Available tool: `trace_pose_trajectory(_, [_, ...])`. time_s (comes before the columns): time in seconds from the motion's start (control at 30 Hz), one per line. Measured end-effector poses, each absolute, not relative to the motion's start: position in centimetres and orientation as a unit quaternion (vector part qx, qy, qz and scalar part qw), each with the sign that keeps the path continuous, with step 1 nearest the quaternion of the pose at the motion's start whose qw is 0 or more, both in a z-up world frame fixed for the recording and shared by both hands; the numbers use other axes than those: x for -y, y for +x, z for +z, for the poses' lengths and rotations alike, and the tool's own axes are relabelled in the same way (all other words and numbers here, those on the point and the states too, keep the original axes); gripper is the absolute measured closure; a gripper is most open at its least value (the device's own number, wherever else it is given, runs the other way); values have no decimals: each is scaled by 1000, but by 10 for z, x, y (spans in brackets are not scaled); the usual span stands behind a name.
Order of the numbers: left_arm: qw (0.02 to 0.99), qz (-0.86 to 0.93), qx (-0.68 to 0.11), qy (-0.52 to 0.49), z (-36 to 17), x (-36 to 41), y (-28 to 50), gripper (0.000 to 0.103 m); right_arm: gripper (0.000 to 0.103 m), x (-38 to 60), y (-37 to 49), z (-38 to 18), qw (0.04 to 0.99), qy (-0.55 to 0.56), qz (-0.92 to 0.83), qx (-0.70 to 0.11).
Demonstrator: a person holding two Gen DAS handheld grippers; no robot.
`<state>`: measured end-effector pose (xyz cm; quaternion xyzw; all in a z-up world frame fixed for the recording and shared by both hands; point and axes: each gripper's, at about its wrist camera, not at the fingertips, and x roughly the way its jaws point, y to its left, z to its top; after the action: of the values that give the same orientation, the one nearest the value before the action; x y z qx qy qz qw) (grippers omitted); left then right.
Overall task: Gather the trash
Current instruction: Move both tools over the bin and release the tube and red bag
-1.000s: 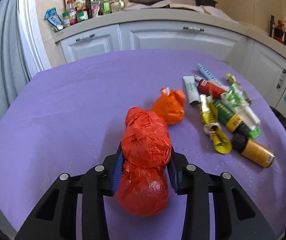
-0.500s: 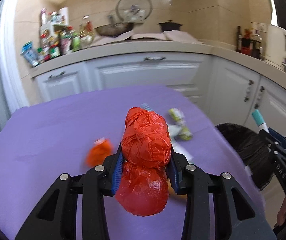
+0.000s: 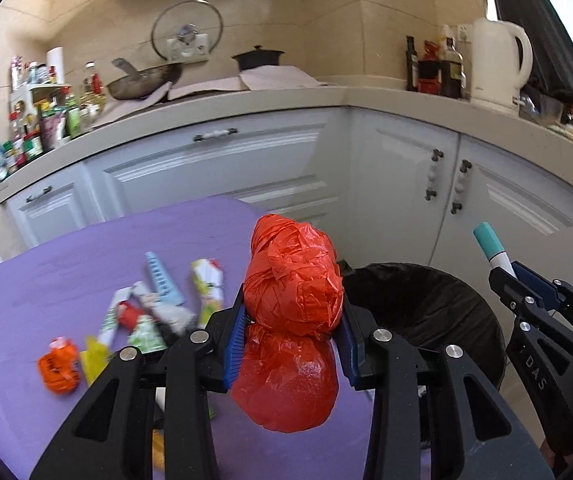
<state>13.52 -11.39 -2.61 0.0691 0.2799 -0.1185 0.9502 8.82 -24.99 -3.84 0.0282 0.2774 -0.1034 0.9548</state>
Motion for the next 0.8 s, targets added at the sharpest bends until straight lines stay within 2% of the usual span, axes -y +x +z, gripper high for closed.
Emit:
trace_pose_trajectory(0.3, [942,-134,-292,99,-39,154,147,64,84,271,96,-48,952,37,-106,-284])
trace_pose_trajectory(0.33, [940,-139,-295,103,-41,158,149,63,83,273,97,-50,952,38,-107,-285])
trace_pose_trajectory(0.4, [937,-134,-301,114,-45,164,152,60,74,276,98,-51,951,42,-113,-285])
trace_pose_trajectory(0.5, [935,-133,-309,113,-47,166,154,54,72,282,98,-52,950,48,-118,-284])
trace_pose_trajectory(0.57, [936,-129,-308,111,-47,165,155,46,71,284,98,-53,950,49,-119,-284])
trace_pose_trajectory(0.8, [940,-120,-301,108,-43,164,154,45,71,284,96,-51,950,51,-122,-284])
